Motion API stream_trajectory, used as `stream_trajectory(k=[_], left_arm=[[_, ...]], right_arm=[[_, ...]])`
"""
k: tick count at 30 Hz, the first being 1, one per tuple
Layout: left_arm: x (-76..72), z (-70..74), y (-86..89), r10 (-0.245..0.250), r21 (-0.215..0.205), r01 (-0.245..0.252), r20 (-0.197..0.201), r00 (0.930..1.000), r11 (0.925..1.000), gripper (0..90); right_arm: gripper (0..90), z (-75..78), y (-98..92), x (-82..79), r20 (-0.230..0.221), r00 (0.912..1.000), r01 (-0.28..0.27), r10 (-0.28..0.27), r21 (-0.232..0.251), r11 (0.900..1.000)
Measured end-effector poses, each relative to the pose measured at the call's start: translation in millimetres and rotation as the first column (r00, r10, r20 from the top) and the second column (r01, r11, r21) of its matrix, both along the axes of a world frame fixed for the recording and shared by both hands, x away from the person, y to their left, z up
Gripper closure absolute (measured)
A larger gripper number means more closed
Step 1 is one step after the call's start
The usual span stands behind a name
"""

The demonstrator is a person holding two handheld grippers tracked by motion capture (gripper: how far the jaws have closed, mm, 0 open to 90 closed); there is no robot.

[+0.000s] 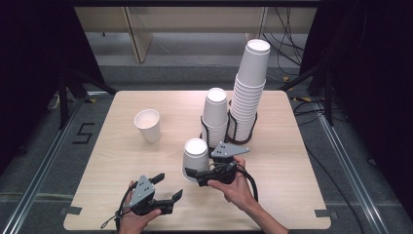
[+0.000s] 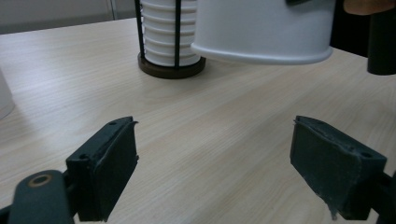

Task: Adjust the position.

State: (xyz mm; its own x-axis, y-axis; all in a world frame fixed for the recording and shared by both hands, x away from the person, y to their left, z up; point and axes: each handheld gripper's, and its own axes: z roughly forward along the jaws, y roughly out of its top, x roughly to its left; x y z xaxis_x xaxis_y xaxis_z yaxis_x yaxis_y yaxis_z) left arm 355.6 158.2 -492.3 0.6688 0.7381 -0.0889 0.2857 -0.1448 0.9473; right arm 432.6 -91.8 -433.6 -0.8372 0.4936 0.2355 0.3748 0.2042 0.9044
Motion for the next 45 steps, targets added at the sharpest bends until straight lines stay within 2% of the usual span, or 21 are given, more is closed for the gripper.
stream_trajectory(k=[4,5,7,11,12,13,18,20,22,23,26,28,30,31,37,38,39,40,42,43,45], left_arm=[[-0.4,1.6,-1.8,0.007,0.005,-0.007,0.002,1.0000,1.0000,14.4],[0.6,1.4,-2.4,0.003,-0.015,-0.003,0.009,1.0000,0.9999,14.4],[0.4,2.7,-2.3,0.026,-0.012,-0.025,0.010,0.9996,0.9996,14.4],[0.9,4.3,-4.6,0.022,-0.037,-0.022,0.011,0.9997,0.9991,14.4],[1.4,4.5,-4.8,0.017,-0.054,-0.016,0.028,0.9994,0.9984,14.4],[0.1,5.7,-4.3,0.025,-0.047,-0.024,0.034,0.9991,0.9986,14.4],[1.4,5.9,-5.7,0.028,-0.060,-0.025,0.050,0.9983,0.9979,14.4],[2.0,5.2,-7.5,0.033,-0.056,-0.030,0.050,0.9982,0.9980,14.4],[2.0,5.6,-8.3,0.034,-0.052,-0.031,0.065,0.9973,0.9982,14.4],[0.5,7.3,-8.1,0.043,-0.042,-0.040,0.060,0.9973,0.9983,14.0],[1.4,7.2,-9.2,0.036,-0.066,-0.030,0.085,0.9958,0.9974,14.1],[1.2,7.1,-10.3,0.031,-0.074,-0.025,0.077,0.9966,0.9970,14.2],[0.2,8.7,-11.9,0.032,-0.060,-0.027,0.074,0.9967,0.9978,14.3],[0.0,8.7,-13.3,0.041,-0.056,-0.036,0.076,0.9963,0.9978,13.5],[0.1,7.9,-15.7,0.056,-0.054,-0.051,0.082,0.9951,0.9972,3.7],[0.1,7.9,-15.4,0.056,-0.056,-0.052,0.083,0.9950,0.9971,3.3],[0.2,7.9,-15.5,0.059,-0.064,-0.054,0.081,0.9950,0.9965,2.9],[0.9,7.5,-15.5,0.059,-0.075,-0.052,0.095,0.9937,0.9959,2.7],[-0.2,8.5,-15.5,0.067,-0.071,-0.060,0.098,0.9929,0.9956,2.7],[-0.2,8.5,-15.7,0.069,-0.074,-0.062,0.099,0.9927,0.9954,2.4],[0.8,8.3,-15.8,0.070,-0.081,-0.063,0.088,0.9936,0.9947,1.7]], right_arm=[[16.4,-2.9,4.7,3.2,0.008,0.9999,-0.012,0.012,-0.001,1.000],[16.4,-3.5,5.6,3.8,0.022,0.9997,-0.011,0.011,-0.008,1.000],[16.3,-4.1,7.8,3.8,0.020,0.9997,-0.016,0.016,-0.005,1.000],[16.4,-3.4,11.4,1.7,0.011,0.9999,-0.012,0.012,-0.001,1.000],[16.4,-3.3,12.4,1.1,0.012,0.9999,-0.011,0.011,0.006,1.000],[16.4,-3.2,13.6,0.5,0.000,1.0000,-0.009,0.009,0.009,1.000],[16.4,-3.4,18.1,0.8,0.012,0.9996,-0.026,0.025,0.009,1.000],[16.5,-3.4,19.4,0.7,0.019,0.9996,-0.020,0.020,0.013,1.000],[16.5,-3.0,21.5,-0.6,-0.002,0.9998,-0.019,0.019,0.026,0.999],[16.6,-2.8,22.0,0.2,0.010,0.9995,-0.031,0.031,0.015,0.999],[16.6,-3.1,26.4,-1.6,0.017,0.9994,-0.029,0.029,0.016,0.999],[16.6,-4.6,29.7,-1.2,0.028,0.9989,-0.038,0.037,0.011,0.999],[16.7,-5.3,32.8,-1.5,0.026,0.9987,-0.043,0.043,0.013,0.999],[16.7,-5.2,34.6,-2.9,0.014,0.9991,-0.041,0.041,0.015,0.999],[16.8,-3.1,42.9,-10.3,0.028,0.9982,-0.055,0.054,0.024,0.998],[16.8,-3.1,43.5,-10.9,0.044,0.9978,-0.051,0.050,0.019,0.998],[16.8,-3.1,44.8,-13.6,0.012,0.9990,-0.044,0.044,0.028,0.999],[16.8,-3.9,45.1,-11.6,0.038,0.9974,-0.062,0.061,0.022,0.998],[16.8,-5.0,45.7,-11.8,0.032,0.9976,-0.063,0.062,0.021,0.998],[16.8,-5.5,46.4,-13.3,0.009,0.9986,-0.053,0.053,0.025,0.998],[16.8,-6.6,46.9,-12.7,0.020,0.9980,-0.061,0.060,0.025,0.998]])
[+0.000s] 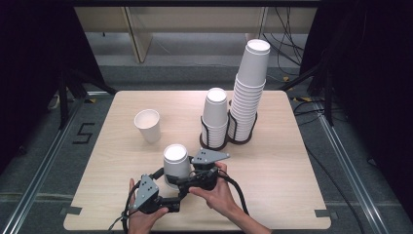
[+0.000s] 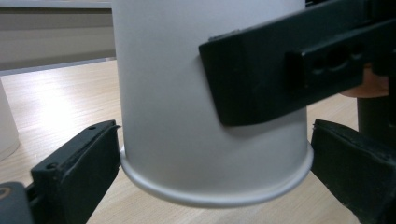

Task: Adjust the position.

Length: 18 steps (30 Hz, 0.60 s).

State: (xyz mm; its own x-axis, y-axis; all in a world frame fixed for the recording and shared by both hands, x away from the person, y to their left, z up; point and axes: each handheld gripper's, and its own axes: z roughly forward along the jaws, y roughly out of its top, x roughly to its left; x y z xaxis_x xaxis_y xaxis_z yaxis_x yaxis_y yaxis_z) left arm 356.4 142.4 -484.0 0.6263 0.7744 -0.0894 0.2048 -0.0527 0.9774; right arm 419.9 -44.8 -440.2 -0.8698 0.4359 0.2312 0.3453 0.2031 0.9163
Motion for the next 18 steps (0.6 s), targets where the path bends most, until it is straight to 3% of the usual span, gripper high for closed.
stream_trajectory(k=[4,6,7,9,16,18], left_arm=[[0.8,-1.2,-0.1,0.005,-0.016,-0.005,-0.016,0.9999,0.9999,0.2],[1.0,-1.1,-0.7,0.004,-0.014,-0.005,-0.014,0.9999,0.9999,0.0],[0.8,-0.9,-0.7,0.005,-0.019,-0.006,-0.012,0.9999,0.9998,0.0],[1.2,-1.7,-1.5,0.004,-0.033,-0.004,0.006,1.0000,0.9994,0.0],[-0.7,0.1,-1.8,0.017,0.006,-0.017,-0.001,0.9999,0.9998,2.9],[-1.1,0.5,-1.9,0.007,0.022,-0.007,0.003,1.0000,0.9997,5.4]], right_arm=[[16.8,0.9,1.5,-1.9,-0.006,0.9999,-0.014,0.014,0.011,1.000],[16.8,1.4,1.9,-2.9,0.013,0.9998,-0.012,0.012,0.009,1.000],[16.8,1.7,2.4,-3.8,-0.005,0.9998,-0.019,0.019,0.013,1.000],[16.8,2.5,1.9,-3.6,0.003,0.9999,-0.015,0.015,0.016,1.000],[15.1,2.8,2.1,-3.4,-0.013,0.9998,-0.017,0.017,0.017,1.000],[13.4,4.0,1.9,-2.9,0.002,0.9998,-0.020,0.020,-0.009,1.000]])
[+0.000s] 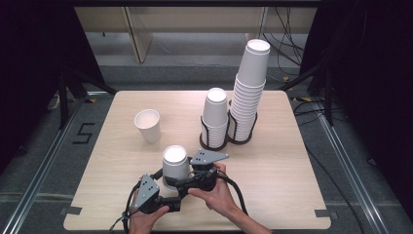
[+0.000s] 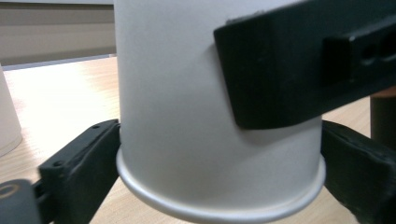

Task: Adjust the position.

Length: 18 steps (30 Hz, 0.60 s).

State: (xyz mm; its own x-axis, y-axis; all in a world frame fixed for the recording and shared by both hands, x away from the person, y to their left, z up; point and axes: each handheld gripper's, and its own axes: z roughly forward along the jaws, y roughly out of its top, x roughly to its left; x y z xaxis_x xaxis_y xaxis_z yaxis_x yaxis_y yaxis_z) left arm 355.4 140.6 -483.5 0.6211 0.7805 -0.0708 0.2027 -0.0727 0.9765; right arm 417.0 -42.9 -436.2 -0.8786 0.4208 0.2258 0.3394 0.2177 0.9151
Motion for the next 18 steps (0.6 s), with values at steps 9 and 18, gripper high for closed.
stream_trajectory(k=[9,18], left_arm=[[0.5,-1.7,-1.6,-0.061,0.076,0.061,-0.008,0.9981,0.9952,8.0],[0.3,-3.4,-9.4,-0.130,0.169,0.124,0.025,0.9912,0.9779,7.6]], right_arm=[[15.8,25.3,-13.1,3.4,0.028,0.9991,-0.032,0.033,-0.027,0.999],[22.8,38.5,-24.0,2.9,0.003,0.9974,-0.072,0.073,-0.091,0.993]])
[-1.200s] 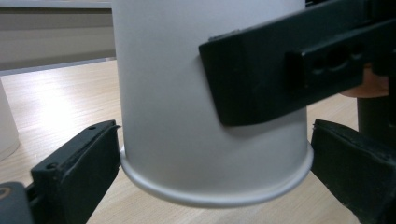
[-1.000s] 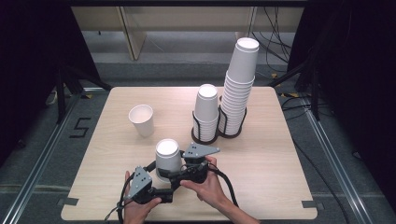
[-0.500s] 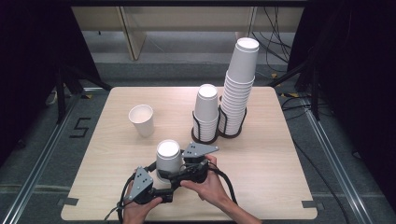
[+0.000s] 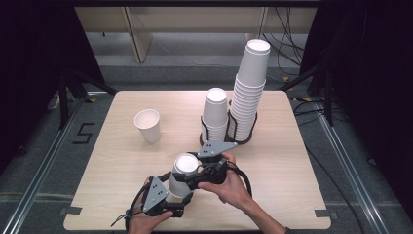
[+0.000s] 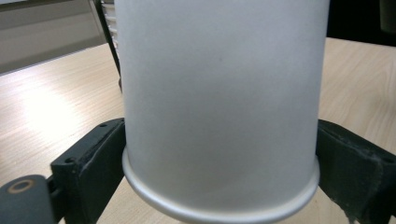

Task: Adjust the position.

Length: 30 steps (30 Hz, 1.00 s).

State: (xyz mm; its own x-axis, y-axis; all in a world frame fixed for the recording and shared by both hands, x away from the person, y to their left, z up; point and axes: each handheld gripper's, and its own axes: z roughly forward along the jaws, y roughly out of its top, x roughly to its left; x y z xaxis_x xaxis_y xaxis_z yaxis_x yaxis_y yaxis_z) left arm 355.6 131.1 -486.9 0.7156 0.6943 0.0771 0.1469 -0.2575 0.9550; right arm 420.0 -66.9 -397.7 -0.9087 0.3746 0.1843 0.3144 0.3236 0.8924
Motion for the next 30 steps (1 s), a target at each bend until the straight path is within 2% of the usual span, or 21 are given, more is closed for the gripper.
stream_trajectory(k=[1,2,3,4,8,10,11,14,15,16,17,19,22,24,26,28,29,30], left_arm=[[-0.3,-0.4,-0.3,0.003,-0.004,-0.003,0.006,1.0000,1.0000,7.1],[-1.0,0.2,0.3,0.001,-0.013,-0.001,-0.008,1.0000,0.9999,6.3],[-0.5,0.1,0.9,-0.002,-0.029,0.002,-0.003,1.0000,0.9996,4.8],[-0.1,-0.4,1.1,-0.001,-0.055,0.002,0.019,0.9998,0.9985,3.8],[-0.4,2.1,4.9,0.024,-0.109,-0.017,0.064,0.9977,0.9939,1.3],[-0.7,2.8,5.3,0.031,-0.122,-0.020,0.084,0.9960,0.9923,1.8],[-1.0,3.4,5.6,0.034,-0.115,-0.023,0.094,0.9950,0.9931,1.7],[-3.0,4.2,5.0,0.042,-0.117,-0.029,0.106,0.9935,0.9926,2.2],[-2.5,3.7,3.8,0.036,-0.133,-0.021,0.112,0.9930,0.9909,2.2],[-3.3,4.4,4.4,0.041,-0.116,-0.028,0.108,0.9933,0.9928,2.2],[-3.5,4.5,4.6,0.039,-0.110,-0.028,0.101,0.9942,0.9935,2.6],[-2.9,4.6,6.0,0.034,-0.098,-0.025,0.092,0.9952,0.9948,3.9],[-2.4,5.7,6.9,0.028,-0.082,-0.021,0.087,0.9958,0.9964,6.2],[-2.2,6.1,7.3,0.025,-0.074,-0.019,0.080,0.9965,0.9970,7.3],[-2.0,5.8,7.4,0.022,-0.060,-0.018,0.076,0.9969,0.9981,8.1],[-0.5,4.9,6.9,0.013,-0.064,-0.008,0.081,0.9966,0.9979,8.8],[-1.4,5.7,8.0,0.016,-0.036,-0.013,0.074,0.9971,0.9993,9.0],[-1.6,5.7,8.2,0.011,-0.032,-0.009,0.074,0.9972,0.9995,9.2]], right_arm=[[23.2,0.6,0.0,-0.7,-0.004,1.0000,0.000,0.000,-0.011,1.000],[23.5,1.1,0.0,-0.6,-0.006,1.0000,0.000,0.000,-0.010,1.000],[23.8,1.7,-0.3,-0.2,-0.006,1.0000,0.001,-0.001,-0.002,1.000],[24.1,2.9,-0.7,0.0,-0.012,0.9999,0.007,-0.007,0.006,1.000],[24.5,7.8,-3.2,-1.4,-0.040,0.9989,0.029,-0.026,0.087,0.996],[24.6,9.5,-4.2,-2.0,-0.053,0.9981,0.037,-0.031,0.120,0.992],[24.6,10.1,-3.5,-2.9,-0.065,0.9975,0.038,-0.030,0.133,0.990],[24.6,11.5,-3.6,-4.1,-0.057,0.9980,0.036,-0.028,0.132,0.991],[24.6,11.0,-3.3,-3.9,-0.069,0.9974,0.029,-0.020,0.132,0.991],[24.6,9.6,-2.9,-3.3,-0.073,0.9971,0.032,-0.021,0.147,0.989],[24.6,8.9,-3.3,-2.9,-0.073,0.9970,0.036,-0.025,0.143,0.989],[24.5,7.5,-3.5,-3.0,-0.108,0.9938,0.044,-0.028,0.147,0.988],[24.1,5.1,-5.3,0.8,-0.100,0.9948,0.038,-0.023,0.151,0.988],[23.8,4.8,-6.0,1.5,-0.117,0.9929,0.038,-0.020,0.154,0.987],[23.3,3.7,-6.4,3.4,-0.114,0.9934,0.030,-0.013,0.148,0.989],[22.9,2.6,-7.2,4.7,-0.121,0.9926,0.028,-0.010,0.143,0.989],[22.6,2.7,-7.5,4.6,-0.125,0.9921,0.026,-0.009,0.134,0.991],[22.4,3.7,-8.2,4.2,-0.131,0.9912,0.029,-0.014,0.111,0.993]])
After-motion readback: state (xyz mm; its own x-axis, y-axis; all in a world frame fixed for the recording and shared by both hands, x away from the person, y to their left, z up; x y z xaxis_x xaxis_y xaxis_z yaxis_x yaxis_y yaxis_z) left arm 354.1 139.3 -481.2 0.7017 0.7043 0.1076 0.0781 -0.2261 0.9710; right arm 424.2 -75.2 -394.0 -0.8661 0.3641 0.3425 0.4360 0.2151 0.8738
